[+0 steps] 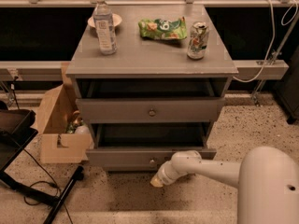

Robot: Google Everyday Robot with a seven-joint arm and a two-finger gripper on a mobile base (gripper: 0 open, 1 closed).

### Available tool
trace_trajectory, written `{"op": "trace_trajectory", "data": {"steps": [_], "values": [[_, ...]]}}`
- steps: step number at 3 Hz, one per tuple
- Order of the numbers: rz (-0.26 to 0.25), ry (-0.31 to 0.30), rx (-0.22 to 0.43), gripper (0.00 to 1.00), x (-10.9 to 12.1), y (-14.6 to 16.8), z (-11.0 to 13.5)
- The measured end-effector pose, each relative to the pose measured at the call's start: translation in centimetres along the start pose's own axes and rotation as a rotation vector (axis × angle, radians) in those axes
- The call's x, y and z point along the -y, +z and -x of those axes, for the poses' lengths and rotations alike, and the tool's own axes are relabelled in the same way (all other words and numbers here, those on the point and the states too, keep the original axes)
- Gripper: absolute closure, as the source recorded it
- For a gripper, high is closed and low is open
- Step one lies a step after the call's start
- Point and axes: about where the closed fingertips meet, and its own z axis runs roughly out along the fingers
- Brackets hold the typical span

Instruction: Close middle drawer

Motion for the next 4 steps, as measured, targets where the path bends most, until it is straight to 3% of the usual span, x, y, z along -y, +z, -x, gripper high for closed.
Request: {"op": "trace_trajectory", "data": {"steps": [1, 2, 3, 4], "values": [[0.085, -0.086, -0.107, 1.00, 4.1, 1.2, -0.1], [0.087, -0.090, -0.144, 1.00, 8.4, 1.1, 0.3], [-0.028, -0.008, -0.125, 1.00, 15.3, -0.9, 1.5], [-0.028, -0.008, -0.125, 1.00, 14.4, -0.2, 1.4]]}}
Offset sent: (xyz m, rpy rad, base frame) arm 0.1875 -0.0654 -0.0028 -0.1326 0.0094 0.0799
